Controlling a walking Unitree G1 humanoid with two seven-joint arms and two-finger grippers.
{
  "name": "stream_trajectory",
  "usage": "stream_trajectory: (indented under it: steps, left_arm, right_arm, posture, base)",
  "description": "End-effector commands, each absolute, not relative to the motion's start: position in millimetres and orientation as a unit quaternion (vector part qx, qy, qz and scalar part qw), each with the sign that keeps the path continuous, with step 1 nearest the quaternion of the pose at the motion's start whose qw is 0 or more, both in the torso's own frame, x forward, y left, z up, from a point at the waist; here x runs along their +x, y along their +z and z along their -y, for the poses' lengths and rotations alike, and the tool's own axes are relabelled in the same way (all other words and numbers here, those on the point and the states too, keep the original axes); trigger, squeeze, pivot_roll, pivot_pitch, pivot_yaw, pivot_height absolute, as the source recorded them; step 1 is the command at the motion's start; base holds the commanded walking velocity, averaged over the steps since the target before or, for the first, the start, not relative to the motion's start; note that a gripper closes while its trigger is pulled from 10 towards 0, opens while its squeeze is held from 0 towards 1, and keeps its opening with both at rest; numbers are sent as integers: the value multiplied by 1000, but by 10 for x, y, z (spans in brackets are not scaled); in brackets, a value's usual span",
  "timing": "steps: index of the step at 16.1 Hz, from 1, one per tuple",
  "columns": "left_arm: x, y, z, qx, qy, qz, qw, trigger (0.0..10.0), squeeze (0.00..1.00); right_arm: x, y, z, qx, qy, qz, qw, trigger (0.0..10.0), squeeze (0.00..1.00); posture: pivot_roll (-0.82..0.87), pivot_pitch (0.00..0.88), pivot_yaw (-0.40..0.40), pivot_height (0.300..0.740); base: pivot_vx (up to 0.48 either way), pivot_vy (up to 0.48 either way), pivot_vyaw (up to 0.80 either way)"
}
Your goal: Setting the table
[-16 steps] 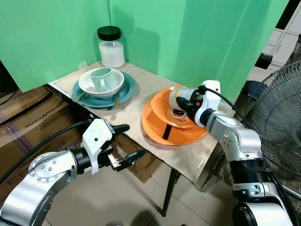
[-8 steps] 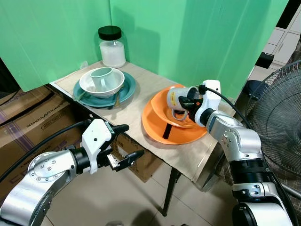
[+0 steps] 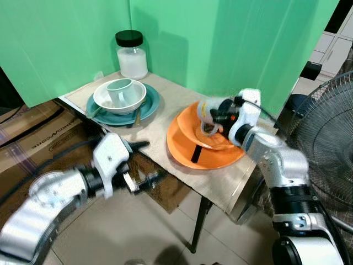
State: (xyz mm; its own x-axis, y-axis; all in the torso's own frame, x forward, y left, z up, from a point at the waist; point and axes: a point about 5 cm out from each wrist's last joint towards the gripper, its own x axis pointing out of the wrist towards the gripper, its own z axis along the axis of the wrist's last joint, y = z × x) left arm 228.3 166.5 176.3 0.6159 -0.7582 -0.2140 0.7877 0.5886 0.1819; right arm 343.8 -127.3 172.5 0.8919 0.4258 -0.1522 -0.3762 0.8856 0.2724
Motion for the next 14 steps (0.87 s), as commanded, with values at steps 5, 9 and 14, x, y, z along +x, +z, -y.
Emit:
stream_trajectory:
  steps: [5,9,14]
  left_arm:
    - [2407,1900,-1697,144,-381,-21,913,10000,0]
    - [2562,2095,-1653,138,-219,60,964,10000,0]
    - [2551,2061,-1584,157,-174,63,970,10000,0]
  right_arm:
    - [3296,2269,1417,100,228,22,968,0,0]
    - [2920,2451,1508,44,166,119,978,10000,0]
    - [2751,2371,1553,25,108,129,985,10000,0]
  posture:
    - [222,0,-13,740]
    - [202,0,-29,740]
    - [199,0,-41,740]
  base:
    - [0,0,0]
    - [0,0,-197]
    - [0,0,-800]
